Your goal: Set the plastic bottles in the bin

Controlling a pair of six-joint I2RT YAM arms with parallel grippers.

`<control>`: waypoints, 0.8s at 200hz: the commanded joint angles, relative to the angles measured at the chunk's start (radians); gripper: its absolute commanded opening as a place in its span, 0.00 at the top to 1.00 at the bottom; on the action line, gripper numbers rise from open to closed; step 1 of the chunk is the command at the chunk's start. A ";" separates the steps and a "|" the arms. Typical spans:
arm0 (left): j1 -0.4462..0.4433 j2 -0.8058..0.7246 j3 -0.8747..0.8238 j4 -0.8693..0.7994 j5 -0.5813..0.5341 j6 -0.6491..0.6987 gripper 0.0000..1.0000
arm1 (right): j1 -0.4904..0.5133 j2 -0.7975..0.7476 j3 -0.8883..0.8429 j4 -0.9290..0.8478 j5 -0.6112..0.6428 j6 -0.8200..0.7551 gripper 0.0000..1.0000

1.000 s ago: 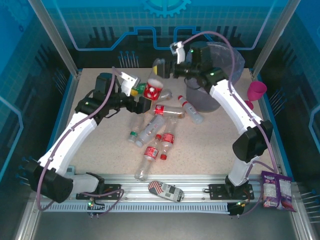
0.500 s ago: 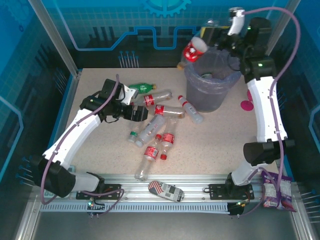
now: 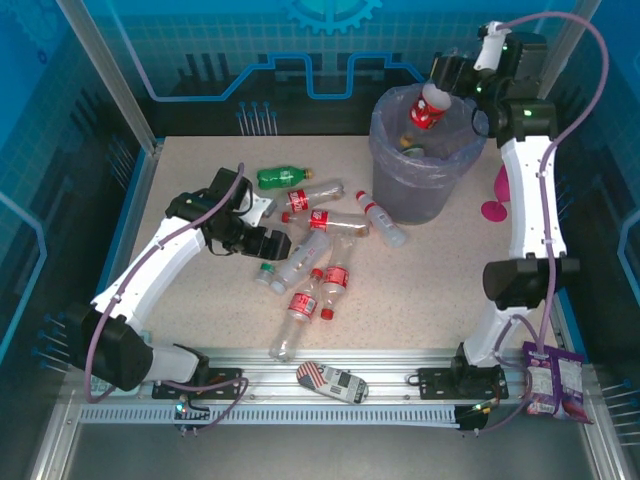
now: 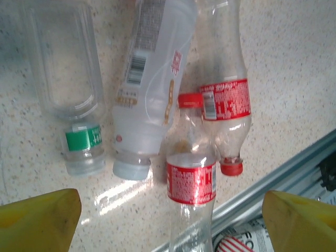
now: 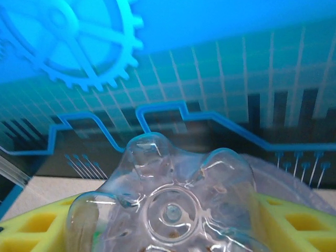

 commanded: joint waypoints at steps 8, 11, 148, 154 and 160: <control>-0.022 -0.011 -0.024 -0.085 0.056 -0.020 0.12 | -0.001 0.079 0.067 -0.137 0.034 -0.036 0.40; -0.024 -0.011 -0.028 -0.085 0.058 -0.025 0.12 | 0.000 0.089 0.071 -0.144 0.038 -0.039 0.40; -0.213 0.027 -0.237 0.044 0.111 -0.226 0.13 | 0.030 0.365 0.118 -0.190 -0.136 -0.033 0.37; -0.219 0.035 -0.243 0.048 0.114 -0.234 0.13 | 0.030 0.374 0.122 -0.194 -0.136 -0.032 0.36; -0.225 0.041 -0.249 0.052 0.120 -0.240 0.13 | 0.030 0.382 0.128 -0.196 -0.135 -0.033 0.35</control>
